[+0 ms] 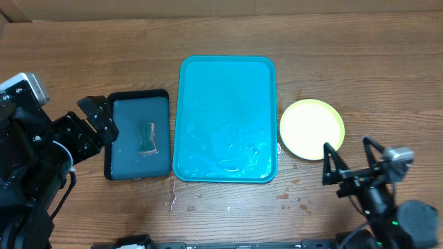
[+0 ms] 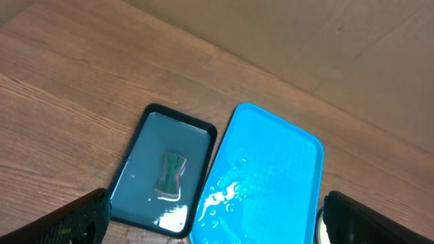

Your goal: Clean dirty plates on tray and stack at the side

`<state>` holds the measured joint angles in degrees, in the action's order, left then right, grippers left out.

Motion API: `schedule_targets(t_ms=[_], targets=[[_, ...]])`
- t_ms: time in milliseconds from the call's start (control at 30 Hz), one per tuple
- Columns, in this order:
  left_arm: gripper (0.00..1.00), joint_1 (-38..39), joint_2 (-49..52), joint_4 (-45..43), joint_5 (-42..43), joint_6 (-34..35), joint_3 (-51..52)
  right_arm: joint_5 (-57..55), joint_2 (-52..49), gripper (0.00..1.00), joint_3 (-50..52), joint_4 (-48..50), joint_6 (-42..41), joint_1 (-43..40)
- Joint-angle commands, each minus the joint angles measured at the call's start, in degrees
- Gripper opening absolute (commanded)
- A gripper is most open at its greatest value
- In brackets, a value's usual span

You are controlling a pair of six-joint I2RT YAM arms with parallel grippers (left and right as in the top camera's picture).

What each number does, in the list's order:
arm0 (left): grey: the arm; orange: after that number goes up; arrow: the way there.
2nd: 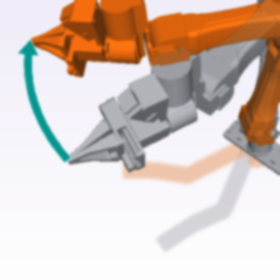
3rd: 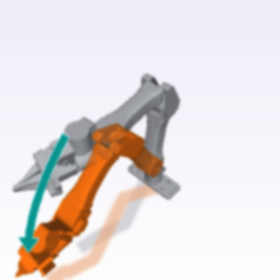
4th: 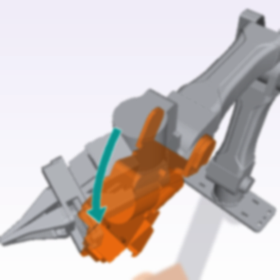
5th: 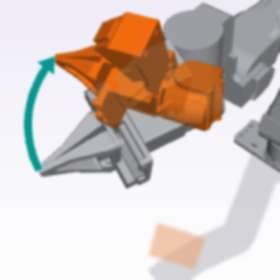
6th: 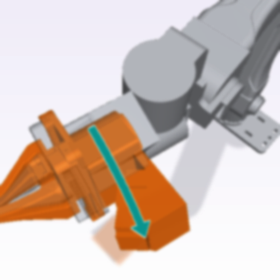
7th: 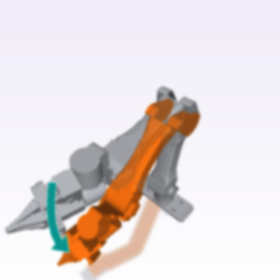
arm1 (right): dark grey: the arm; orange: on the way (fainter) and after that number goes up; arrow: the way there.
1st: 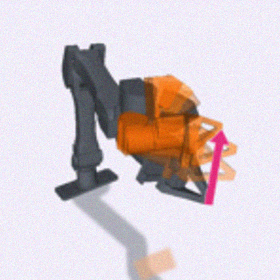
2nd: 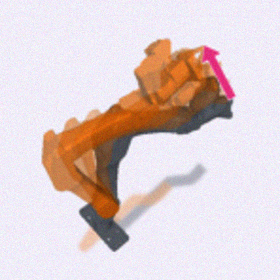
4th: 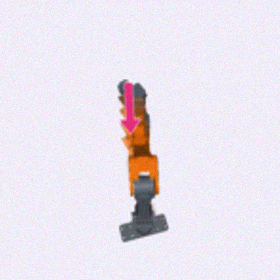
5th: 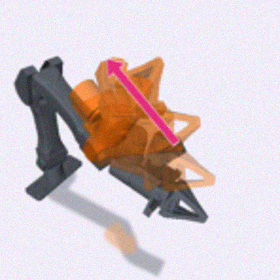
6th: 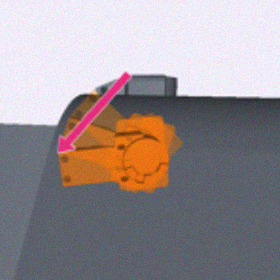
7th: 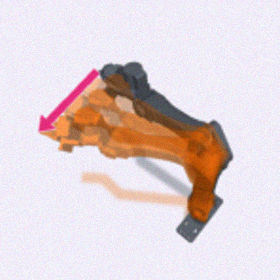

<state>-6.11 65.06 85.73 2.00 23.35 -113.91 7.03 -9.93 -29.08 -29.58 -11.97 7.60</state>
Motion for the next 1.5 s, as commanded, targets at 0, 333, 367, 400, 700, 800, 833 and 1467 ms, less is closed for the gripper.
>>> schedule_targets(t_ms=[0,333,367,400,700,800,833,1467], targets=[[1.0,0.02,0.17,-0.22,0.79,-1.55,-0.61,-0.04,4.22,1.0,8.74,5.2,0.22,0.11],[1.0,0.02,0.17,-0.22,0.79,-1.55,-0.61,1.09,9.77,1.0,28.79,33.11,0.11,0.04],[1.0,0.02,0.17,-0.22,0.79,-1.55,-0.61,0.92,9.77,1.0,28.59,32.85,0.0,0.07],[1.0,0.02,0.17,-0.22,0.79,-1.55,-0.61,0.42,9.77,1.0,28.65,33.16,0.02,-0.04],[1.0,0.02,0.17,-0.2,0.79,-1.55,-0.61,0.52,9.77,1.0,28.63,26.12,0.02,-0.04],[1.0,0.02,0.17,-0.22,0.79,-1.55,-0.61,0.5,9.55,1.0,28.61,25.51,0.02,-0.04],[1.0,0.02,0.17,-0.22,0.79,-1.55,-0.61,0.5,9.55,1.0,28.61,25.51,0.02,-0.04],[1.0,2.05,-3.65,-6.88,-2.75,-0.02,4.2,0.5,9.55,1.0,28.61,25.51,0.02,-0.04]])
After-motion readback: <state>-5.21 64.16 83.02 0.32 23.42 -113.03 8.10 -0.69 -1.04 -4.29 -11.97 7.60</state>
